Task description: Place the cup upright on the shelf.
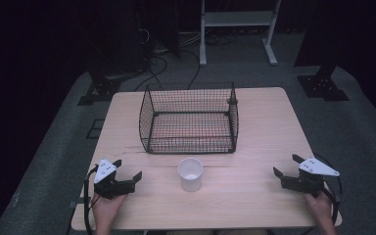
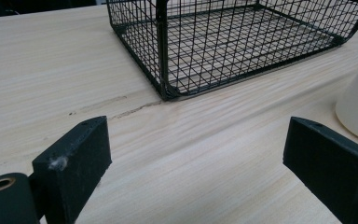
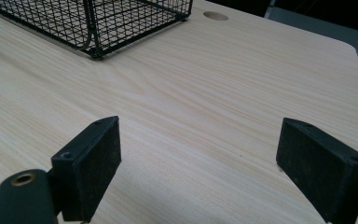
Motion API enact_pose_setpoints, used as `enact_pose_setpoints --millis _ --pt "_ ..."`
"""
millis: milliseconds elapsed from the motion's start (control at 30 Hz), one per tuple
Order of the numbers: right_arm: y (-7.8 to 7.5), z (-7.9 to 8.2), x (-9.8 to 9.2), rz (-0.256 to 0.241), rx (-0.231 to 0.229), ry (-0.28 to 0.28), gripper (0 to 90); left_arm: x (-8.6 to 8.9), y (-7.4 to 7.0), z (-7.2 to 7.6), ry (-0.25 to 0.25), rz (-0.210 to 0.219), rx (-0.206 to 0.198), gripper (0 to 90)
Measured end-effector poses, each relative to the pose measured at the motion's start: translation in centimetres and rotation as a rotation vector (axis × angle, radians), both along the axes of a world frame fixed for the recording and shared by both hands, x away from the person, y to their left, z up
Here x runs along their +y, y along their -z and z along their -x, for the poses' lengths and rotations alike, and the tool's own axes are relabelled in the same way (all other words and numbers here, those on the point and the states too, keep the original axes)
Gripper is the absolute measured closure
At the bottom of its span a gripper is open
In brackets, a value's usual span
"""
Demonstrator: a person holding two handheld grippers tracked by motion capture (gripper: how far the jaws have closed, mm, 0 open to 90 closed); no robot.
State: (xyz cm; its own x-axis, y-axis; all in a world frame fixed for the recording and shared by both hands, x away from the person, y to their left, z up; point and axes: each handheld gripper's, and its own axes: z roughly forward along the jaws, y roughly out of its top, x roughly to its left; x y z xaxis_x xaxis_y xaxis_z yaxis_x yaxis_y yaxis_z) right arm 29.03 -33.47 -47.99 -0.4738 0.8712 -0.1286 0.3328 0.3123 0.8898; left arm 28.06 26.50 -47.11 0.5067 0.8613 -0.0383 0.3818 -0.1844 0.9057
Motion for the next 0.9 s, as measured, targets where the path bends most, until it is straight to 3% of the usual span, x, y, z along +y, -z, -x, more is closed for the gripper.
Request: enact_pose_setpoints --millis 500,633,667,900 --pt "0.0 0.0 0.1 0.006 0.002 0.009 13.1 -0.6 -0.4 0.2 0.031 0.003 -0.015 6.8" --pt "0.0 0.0 0.1 0.01 0.001 0.008 13.1 -1.3 -0.7 0.3 0.054 -0.015 -0.017 6.8" --pt "0.0 0.0 0.1 0.01 0.001 0.007 13.1 -1.8 -1.0 0.4 0.057 -0.047 -0.027 6.8" --pt "0.0 0.0 0.2 0.018 0.003 0.008 13.1 -3.0 -2.2 0.5 0.112 -0.056 -0.043 6.7"
